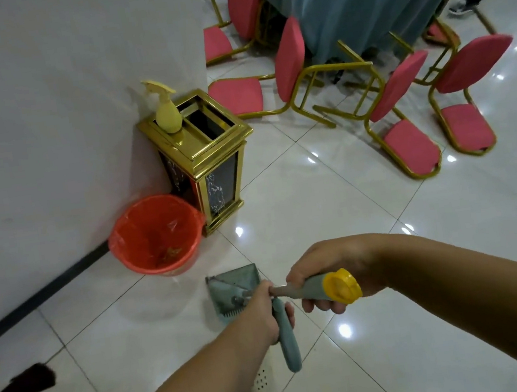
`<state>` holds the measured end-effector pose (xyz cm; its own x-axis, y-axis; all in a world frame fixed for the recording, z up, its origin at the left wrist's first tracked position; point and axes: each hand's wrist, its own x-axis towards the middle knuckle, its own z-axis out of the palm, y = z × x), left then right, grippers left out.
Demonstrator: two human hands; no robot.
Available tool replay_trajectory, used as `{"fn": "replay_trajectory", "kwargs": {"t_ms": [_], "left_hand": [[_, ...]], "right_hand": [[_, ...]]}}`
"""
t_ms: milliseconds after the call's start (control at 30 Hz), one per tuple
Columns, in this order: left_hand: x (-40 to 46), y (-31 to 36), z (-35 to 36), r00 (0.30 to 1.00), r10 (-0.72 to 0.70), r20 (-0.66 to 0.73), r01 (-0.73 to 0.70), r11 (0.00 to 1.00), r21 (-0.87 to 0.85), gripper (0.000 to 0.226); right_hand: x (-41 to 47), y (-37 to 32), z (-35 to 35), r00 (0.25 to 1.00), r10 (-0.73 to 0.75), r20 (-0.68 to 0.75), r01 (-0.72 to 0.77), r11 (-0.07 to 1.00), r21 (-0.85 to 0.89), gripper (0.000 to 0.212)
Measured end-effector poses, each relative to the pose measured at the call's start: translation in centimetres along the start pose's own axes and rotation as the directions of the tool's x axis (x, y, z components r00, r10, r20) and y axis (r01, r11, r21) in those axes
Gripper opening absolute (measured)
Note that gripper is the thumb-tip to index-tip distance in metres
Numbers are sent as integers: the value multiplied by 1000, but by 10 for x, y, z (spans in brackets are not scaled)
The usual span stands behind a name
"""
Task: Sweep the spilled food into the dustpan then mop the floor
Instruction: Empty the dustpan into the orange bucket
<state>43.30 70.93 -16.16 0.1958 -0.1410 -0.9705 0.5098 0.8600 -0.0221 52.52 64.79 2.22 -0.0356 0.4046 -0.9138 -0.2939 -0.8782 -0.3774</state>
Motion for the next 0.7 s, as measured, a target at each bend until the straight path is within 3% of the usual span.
{"fn": "replay_trajectory", "kwargs": {"t_ms": [167, 300, 433, 700], "left_hand": [[10, 9, 9, 998, 55, 23, -54, 997, -50, 23], [9, 16, 7, 995, 85, 47, -80, 991, -107, 28], [10, 19, 2, 992, 85, 88, -77, 992, -96, 31], [12, 19, 0, 974, 183, 131, -168, 979, -117, 16]], "right_hand": [[-1, 3, -13, 993, -60, -105, 58, 998, -25, 38], [2, 11, -25, 933, -137, -332, 125, 991, -55, 33], [10, 24, -25, 891, -189, -413, 197, 980, -24, 13], [45, 44, -8, 816, -225, -533, 260, 966, -9, 28]]}}
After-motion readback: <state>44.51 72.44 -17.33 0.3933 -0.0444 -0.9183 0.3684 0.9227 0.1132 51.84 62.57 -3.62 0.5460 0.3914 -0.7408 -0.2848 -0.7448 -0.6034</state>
